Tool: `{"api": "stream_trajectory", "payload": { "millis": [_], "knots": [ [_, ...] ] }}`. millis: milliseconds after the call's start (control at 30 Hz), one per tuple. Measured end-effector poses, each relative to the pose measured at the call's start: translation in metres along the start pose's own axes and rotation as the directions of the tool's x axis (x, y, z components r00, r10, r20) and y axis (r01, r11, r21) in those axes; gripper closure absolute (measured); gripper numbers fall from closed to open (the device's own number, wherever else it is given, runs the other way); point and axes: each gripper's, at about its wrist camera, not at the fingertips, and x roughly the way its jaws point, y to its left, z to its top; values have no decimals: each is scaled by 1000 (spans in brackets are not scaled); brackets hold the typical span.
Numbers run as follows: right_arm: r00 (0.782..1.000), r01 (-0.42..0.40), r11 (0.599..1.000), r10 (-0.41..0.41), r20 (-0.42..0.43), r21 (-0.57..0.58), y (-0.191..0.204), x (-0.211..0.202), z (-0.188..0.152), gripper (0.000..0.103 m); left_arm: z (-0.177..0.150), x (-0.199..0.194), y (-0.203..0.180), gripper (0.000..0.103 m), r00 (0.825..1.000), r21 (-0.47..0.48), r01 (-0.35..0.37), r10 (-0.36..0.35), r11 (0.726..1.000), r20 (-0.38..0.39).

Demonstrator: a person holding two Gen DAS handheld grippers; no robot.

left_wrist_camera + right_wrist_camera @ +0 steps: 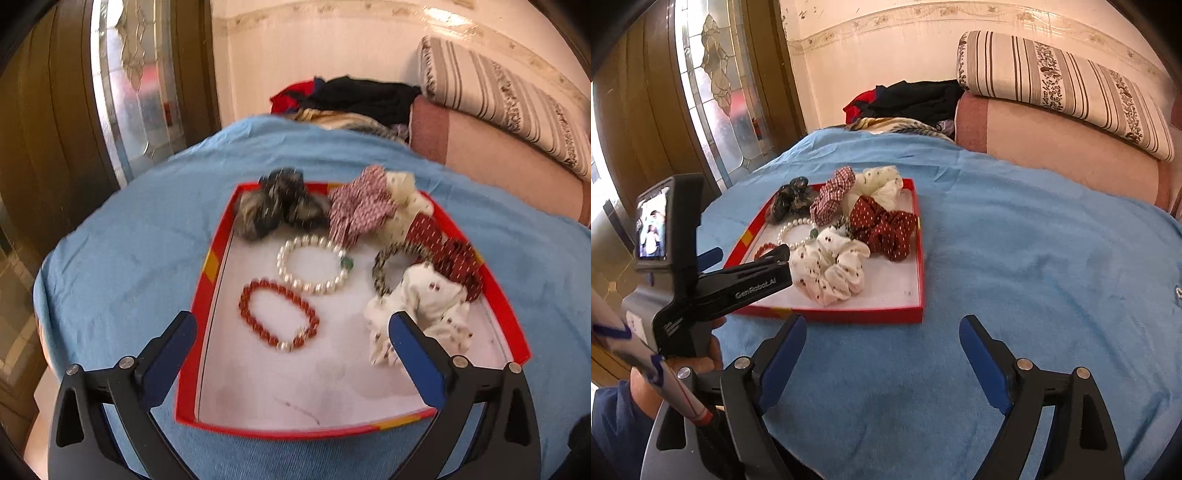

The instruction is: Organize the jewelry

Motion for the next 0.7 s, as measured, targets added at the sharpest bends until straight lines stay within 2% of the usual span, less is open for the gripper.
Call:
{"api": "stream_trajectory", "payload": {
  "millis": [233, 333, 367, 467, 533, 700],
  "knots": [
    [1000, 1, 1000, -1, -21, 0, -3, -9, -10, 13, -22, 4, 6, 0, 993, -55, 3, -9, 998, -120],
    [1000, -1, 1000, 1, -31, -3, -3, -12, -15, 13, -28, -19, 3, 0, 997, -31, -12, 10, 999, -75],
    [1000, -8, 1000, 8, -29, -7, -4, -16, -16, 14, -31, -34, 3, 0, 999, -34, 0, -2, 999, -52],
    [1000, -11, 1000, 11, -14, -9, -5, -27, -17, 13, -32, -76, 3, 0, 999, -37, -30, 31, 999, 28],
    [1000, -19, 1000, 19, 5, 4, -8, -40, -15, 13, -28, -110, 6, 0, 996, -45, -25, 29, 999, 79],
    [997, -3, 1000, 5, 79, -29, -6, -80, -12, 11, -22, -177, 9, 0, 980, -31, -100, 104, 994, 170]
  ]
}}
